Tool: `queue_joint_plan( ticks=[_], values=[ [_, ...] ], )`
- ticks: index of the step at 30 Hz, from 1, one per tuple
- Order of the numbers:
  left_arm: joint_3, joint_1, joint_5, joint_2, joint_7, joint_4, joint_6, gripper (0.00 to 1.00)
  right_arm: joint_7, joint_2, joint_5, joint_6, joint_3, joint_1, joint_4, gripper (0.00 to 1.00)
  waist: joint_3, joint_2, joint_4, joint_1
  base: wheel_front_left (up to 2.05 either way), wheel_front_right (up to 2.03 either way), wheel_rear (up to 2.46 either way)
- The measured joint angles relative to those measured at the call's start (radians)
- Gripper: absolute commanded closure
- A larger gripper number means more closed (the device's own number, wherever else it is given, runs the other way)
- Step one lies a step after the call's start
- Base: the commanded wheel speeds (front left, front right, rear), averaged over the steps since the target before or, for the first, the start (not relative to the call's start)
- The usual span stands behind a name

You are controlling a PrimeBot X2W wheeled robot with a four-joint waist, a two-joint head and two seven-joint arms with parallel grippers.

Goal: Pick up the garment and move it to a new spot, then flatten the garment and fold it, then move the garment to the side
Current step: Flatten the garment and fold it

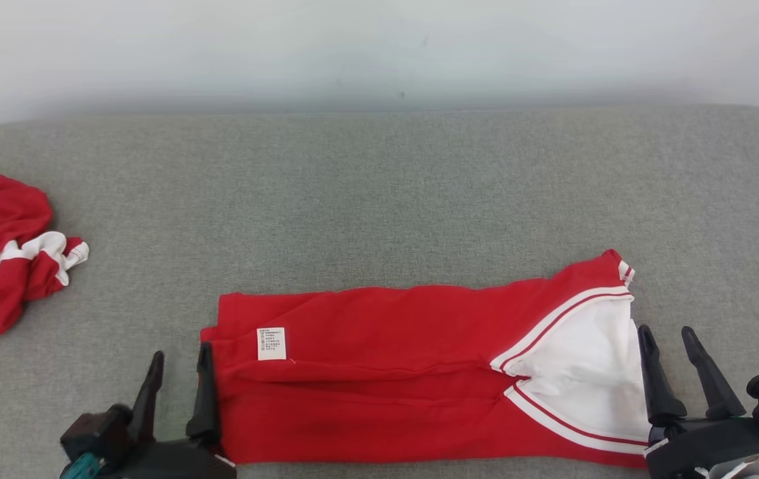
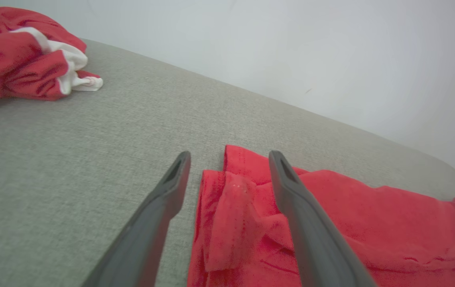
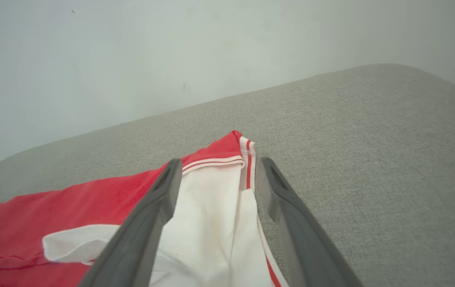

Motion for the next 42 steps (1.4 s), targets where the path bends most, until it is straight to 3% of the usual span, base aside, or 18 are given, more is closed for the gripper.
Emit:
queue_joint_plan(
  ticks=[7, 14, 30, 31, 32, 33, 39, 42],
  values=[
    [0.06, 0.074, 0.081, 0.001, 0.0, -0.079, 0.009, 0.0, 0.073, -0.023, -0.037, 0.0, -0.009, -0.084, 0.134, 0.0, -0.027, 0.0, 0.024, -0.0001, 0.0, 0.0, 0.0],
    [0.043, 0.143, 0.185, 0.0, 0.0, -0.114, 0.022, 0.0, 0.174, -0.015, -0.095, 0.0, -0.001, -0.162, 0.309, 0.0, -0.05, 0.0, 0.056, 0.0, 0.0, 0.0, 0.0],
    [0.057, 0.193, 0.178, 0.0, 0.0, -0.11, 0.045, 0.0, 0.273, 0.021, -0.111, 0.0, 0.016, -0.213, 0.498, 0.0, -0.072, -0.0001, 0.093, -0.0001, 0.0, 0.0, 0.0],
    [0.058, 0.193, 0.177, 0.001, 0.0, -0.109, 0.045, 0.0, 0.275, 0.021, -0.11, 0.0, 0.022, -0.22, 0.505, 0.09, -0.071, -0.0001, 0.093, 0.0, 0.0, 0.0, 0.0],
    [0.057, 0.193, 0.177, 0.0, 0.0, -0.109, 0.048, 0.0, 0.283, 0.02, -0.11, 0.0, 0.028, -0.227, 0.511, 0.81, -0.071, -0.0001, 0.092, 0.0, 0.0, 0.0, 0.0],
    [0.056, 0.193, 0.175, 0.0, 0.0, -0.107, 0.052, 0.0, 0.285, 0.02, -0.109, 0.0, 0.033, -0.23, 0.516, 1.0, -0.071, -0.0001, 0.093, 0.0, 0.0, 0.0, 0.0],
    [0.063, 0.194, 0.166, 0.0, 0.0, -0.1, 0.054, 0.0, 0.252, 0.001, -0.102, 0.001, 0.036, -0.25, 0.554, 1.0, -0.077, -0.0001, 0.091, 0.0, 0.0, 0.0, 0.0],
    [0.067, 0.196, 0.164, 0.0, 0.0, -0.098, 0.054, 0.0, 0.227, -0.041, -0.105, 0.001, 0.02, -0.251, 0.568, 1.0, -0.081, 0.0, 0.089, 0.0, 0.0, 0.0, 0.0]
  ],
)
